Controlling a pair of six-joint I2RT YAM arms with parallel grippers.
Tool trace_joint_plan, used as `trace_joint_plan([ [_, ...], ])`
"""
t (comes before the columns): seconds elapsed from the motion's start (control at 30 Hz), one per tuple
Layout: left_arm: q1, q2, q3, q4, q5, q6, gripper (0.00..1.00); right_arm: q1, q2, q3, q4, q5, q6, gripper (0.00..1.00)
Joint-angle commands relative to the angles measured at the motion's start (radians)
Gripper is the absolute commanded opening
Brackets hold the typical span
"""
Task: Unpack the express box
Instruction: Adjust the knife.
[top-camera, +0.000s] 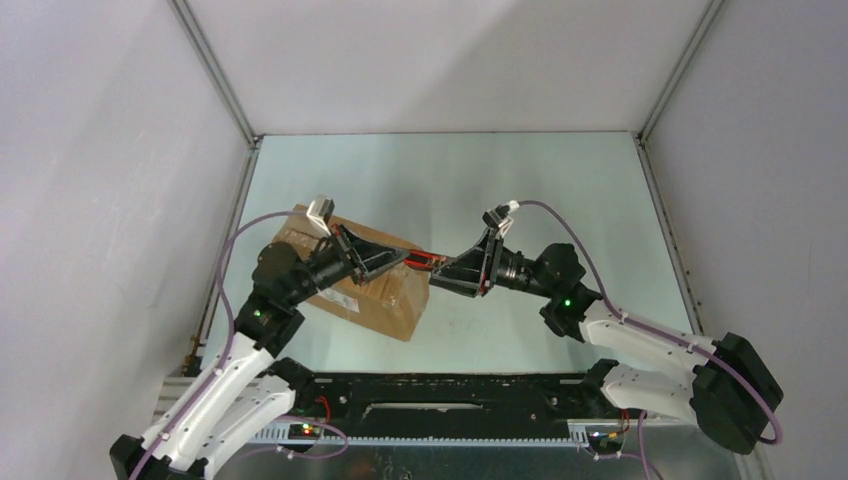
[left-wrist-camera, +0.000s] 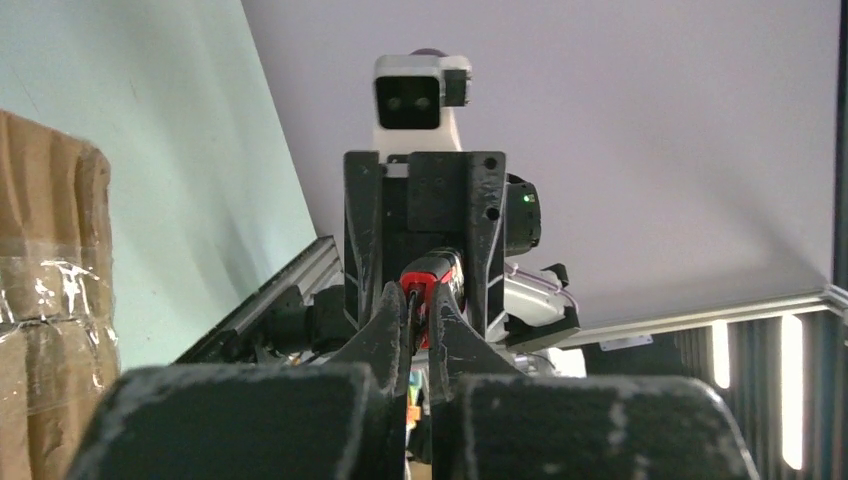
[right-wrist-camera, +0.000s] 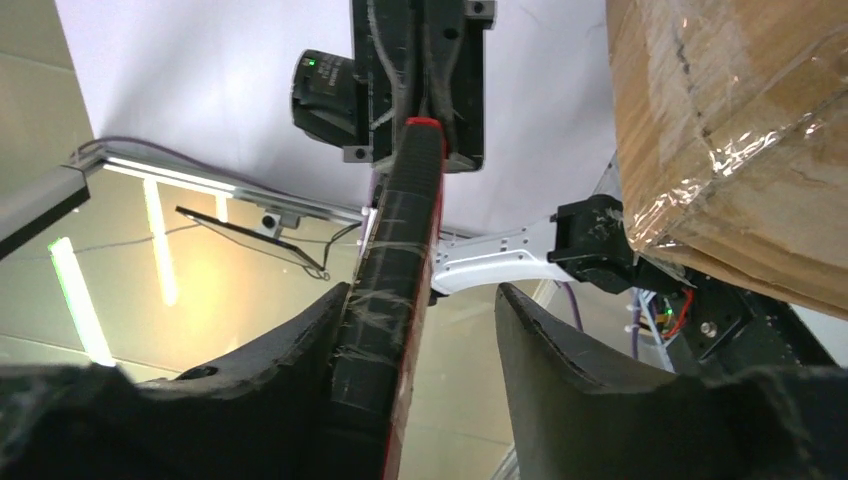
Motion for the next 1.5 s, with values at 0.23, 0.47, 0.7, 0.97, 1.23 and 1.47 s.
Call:
trace_joint_plan([
  [0.23,-0.015,-0.020,0.109,-0.205,-0.074,0.162,0.00,0.009,-0.008,0.042,0.035,0.002,0.016,0.00],
  [0.47,-0.015,-0.001,0.118,-0.248,-0.067,0.182,0.07,-0.004,-0.029,0.042,-0.003,0.008,-0.004,0.00],
  [0.7,-0.012,-0.006,0.114,-0.252,-0.080,0.176,0.06,-0.021,-0.059,0.042,-0.033,0.009,-0.017,0.00],
  [0.97,-0.012,0.003,0.122,-0.242,-0.072,0.175,0.53,-0.032,-0.095,0.042,-0.057,0.021,-0.029,0.00],
  [1.23,-0.010,-0.003,0.115,-0.235,-0.073,0.166,0.65,-0.040,-0.106,0.022,-0.076,0.030,-0.037,0.00],
  [1.47,-0.015,0.027,0.091,-0.106,-0.019,0.103,0.61,-0.023,-0.073,0.023,0.002,0.022,-0.007,0.00],
])
